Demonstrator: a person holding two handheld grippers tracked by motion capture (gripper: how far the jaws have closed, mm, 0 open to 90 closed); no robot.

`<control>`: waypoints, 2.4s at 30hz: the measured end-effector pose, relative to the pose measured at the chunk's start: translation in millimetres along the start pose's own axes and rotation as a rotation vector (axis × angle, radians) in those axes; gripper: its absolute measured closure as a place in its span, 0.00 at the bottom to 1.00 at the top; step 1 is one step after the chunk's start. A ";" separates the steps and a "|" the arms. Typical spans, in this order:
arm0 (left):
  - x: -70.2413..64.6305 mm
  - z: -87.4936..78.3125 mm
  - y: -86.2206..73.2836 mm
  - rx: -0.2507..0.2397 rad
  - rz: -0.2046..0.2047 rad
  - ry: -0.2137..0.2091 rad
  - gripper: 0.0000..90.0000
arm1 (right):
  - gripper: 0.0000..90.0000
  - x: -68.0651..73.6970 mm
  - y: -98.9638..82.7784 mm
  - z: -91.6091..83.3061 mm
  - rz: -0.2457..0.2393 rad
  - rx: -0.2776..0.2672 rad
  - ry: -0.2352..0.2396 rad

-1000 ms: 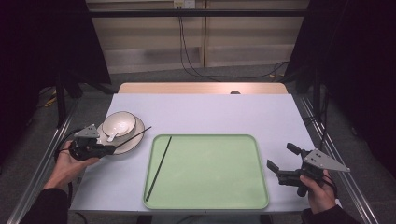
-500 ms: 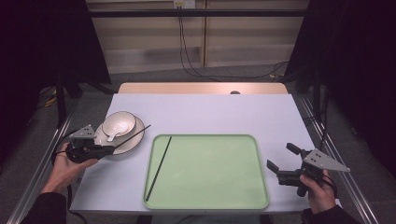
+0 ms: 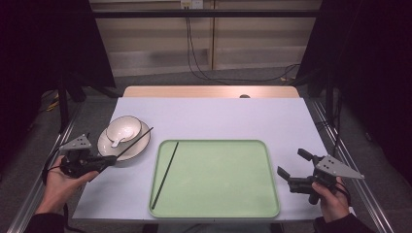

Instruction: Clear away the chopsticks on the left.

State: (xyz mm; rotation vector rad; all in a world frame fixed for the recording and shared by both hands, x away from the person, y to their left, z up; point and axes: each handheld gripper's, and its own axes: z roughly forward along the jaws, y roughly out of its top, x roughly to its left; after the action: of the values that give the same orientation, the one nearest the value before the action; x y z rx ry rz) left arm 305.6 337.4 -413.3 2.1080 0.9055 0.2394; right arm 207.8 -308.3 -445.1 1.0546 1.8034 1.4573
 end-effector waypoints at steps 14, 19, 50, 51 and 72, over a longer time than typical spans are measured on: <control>-51.3 -8.4 -3.8 -0.045 -0.071 0.040 0.96 | 0.01 0.0 -0.1 0.0 0.003 0.002 0.000; -68.0 -4.0 0.3 -0.052 -0.133 0.029 0.96 | 0.01 0.3 0.1 0.5 0.002 0.001 0.004; -129.4 69.2 18.6 0.016 -0.318 0.182 0.95 | 0.01 0.1 -0.3 0.7 -0.015 0.007 0.009; -133.2 74.9 19.7 0.025 -0.332 0.200 0.95 | 0.01 0.0 -0.3 0.9 -0.014 0.007 0.007; -144.0 111.1 14.2 0.106 -0.415 0.241 0.95 | 0.02 0.7 -0.7 1.1 -0.016 0.011 0.014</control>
State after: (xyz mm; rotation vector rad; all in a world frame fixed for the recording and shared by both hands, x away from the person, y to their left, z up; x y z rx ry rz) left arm 258.7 166.4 -456.2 1.9562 1.5018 0.2339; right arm 208.3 -307.1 -446.0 1.0355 1.8274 1.4509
